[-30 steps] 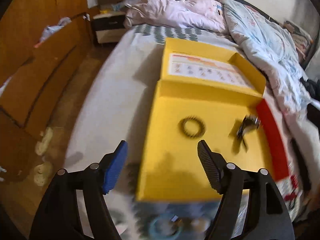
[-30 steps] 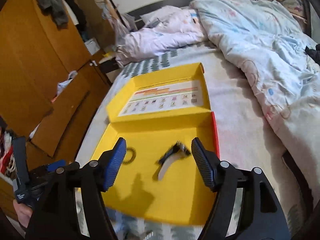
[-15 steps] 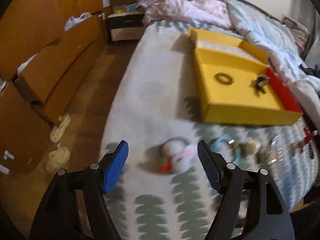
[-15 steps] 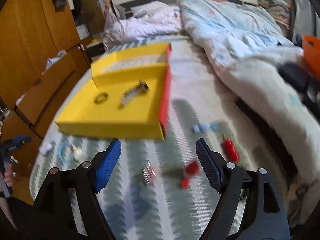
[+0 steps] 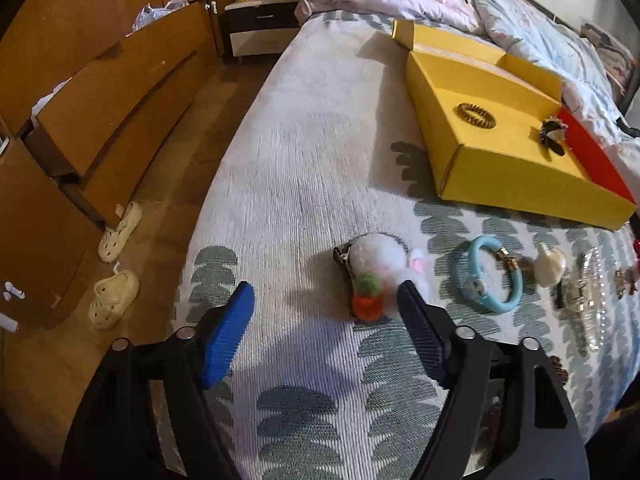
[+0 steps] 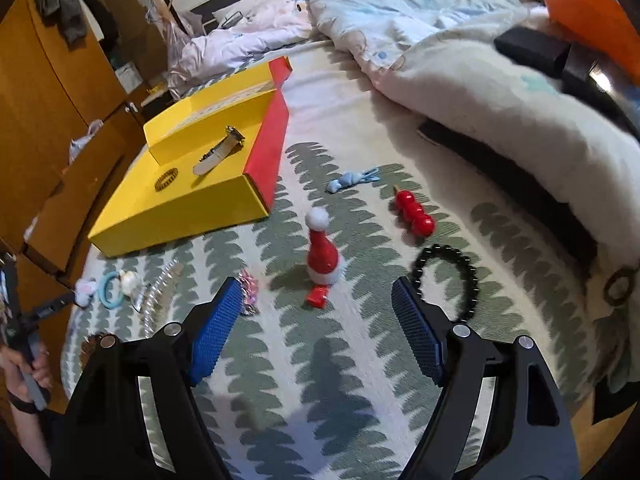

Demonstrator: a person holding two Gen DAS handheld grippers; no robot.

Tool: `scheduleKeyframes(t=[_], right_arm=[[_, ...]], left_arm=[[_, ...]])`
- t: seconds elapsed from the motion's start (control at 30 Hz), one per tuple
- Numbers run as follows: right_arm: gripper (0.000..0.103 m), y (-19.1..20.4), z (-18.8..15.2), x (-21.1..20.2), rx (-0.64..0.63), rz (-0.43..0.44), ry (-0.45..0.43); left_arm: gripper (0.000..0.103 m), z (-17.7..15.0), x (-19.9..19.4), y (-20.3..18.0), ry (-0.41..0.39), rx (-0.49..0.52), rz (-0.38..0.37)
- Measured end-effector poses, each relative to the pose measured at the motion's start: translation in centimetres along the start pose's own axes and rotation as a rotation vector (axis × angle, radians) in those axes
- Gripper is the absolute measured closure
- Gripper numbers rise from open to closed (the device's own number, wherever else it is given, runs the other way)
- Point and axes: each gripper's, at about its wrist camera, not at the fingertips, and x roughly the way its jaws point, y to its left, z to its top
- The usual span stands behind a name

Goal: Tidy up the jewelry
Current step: 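Move left gripper to the white bunny plush while right gripper approaches the red Santa-hat figure, then close left gripper on the bunny plush while right gripper grasps the Santa-hat figure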

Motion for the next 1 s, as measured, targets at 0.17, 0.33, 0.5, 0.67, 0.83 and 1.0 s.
scheduleKeyframes(t=[0.17,0.33,0.5,0.67,0.83,1.0], right_arm=[[0.024,1.4,0.3,2.6,-0.057,-0.066,0.031],[0.024,1.7,0.9,4.7,-0.058,-0.091,0.023],[0.024,1.1,1.6,6.9,-0.035,-0.102,0.041],[0.024,1.0,1.8,8.3,-0.026,-0.098,0.061],[0.029,0.8,1.7,9.2,-0.032,-0.107,0.069],[0.056,0.3,1.6,9.5,-0.037,-0.158,0.069]], left_arm=[[0.026,0.1,0.7,0.1,0.008,-0.014,-0.033],[0.026,0.5,0.8,-0.1,0.005,-0.034,-0.076],[0.026,1.1,0.4,0.2,-0.005,-0.083,-0.138],[0.026,1.4,0.8,-0.4,0.006,-0.067,-0.13],[0.026,1.5,2.7,-0.8,0.053,-0.059,-0.103],[0.029,1.2,3.5,-1.8,0.075,-0.006,-0.05]])
